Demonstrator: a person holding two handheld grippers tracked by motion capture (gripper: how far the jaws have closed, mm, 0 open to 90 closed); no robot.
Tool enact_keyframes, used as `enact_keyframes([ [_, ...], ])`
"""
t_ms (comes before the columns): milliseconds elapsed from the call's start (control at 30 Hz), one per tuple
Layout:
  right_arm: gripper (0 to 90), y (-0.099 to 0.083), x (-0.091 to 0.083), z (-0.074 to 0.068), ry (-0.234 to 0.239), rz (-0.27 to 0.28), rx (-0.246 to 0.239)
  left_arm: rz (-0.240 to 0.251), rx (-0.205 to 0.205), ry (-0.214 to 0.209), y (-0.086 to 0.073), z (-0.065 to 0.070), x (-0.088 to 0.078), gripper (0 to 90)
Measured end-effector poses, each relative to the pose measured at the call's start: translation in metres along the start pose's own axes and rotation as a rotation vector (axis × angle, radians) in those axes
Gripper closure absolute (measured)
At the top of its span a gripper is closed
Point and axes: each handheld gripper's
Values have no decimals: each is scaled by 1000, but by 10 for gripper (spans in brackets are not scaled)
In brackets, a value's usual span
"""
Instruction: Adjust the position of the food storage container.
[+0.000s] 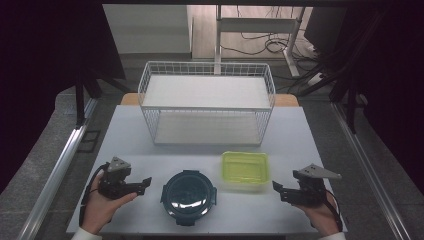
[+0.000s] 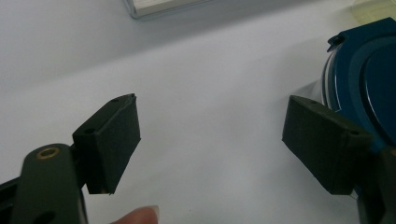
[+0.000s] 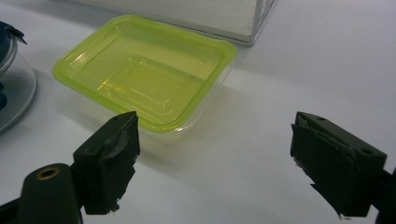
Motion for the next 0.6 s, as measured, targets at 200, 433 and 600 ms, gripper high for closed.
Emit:
enact_keyframes([
  [200, 156, 0, 0, -1, -3, 0, -4, -13, 18, -41, 1, 1, 0, 240],
  [433, 156, 0, -1, -1, -5, -1, -6, -35, 23, -64, 2, 5, -3, 353],
  [600, 157, 0, -2, -1, -8, -2, -3, -71, 26, -96, 2, 4, -4, 570],
])
Point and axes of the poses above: each handheld gripper's, and its own axes: x roughly forward along the jaws, y roughly out of its top, z roughly to its right, and after that the axes turned 13 degrees about -z, right-handed
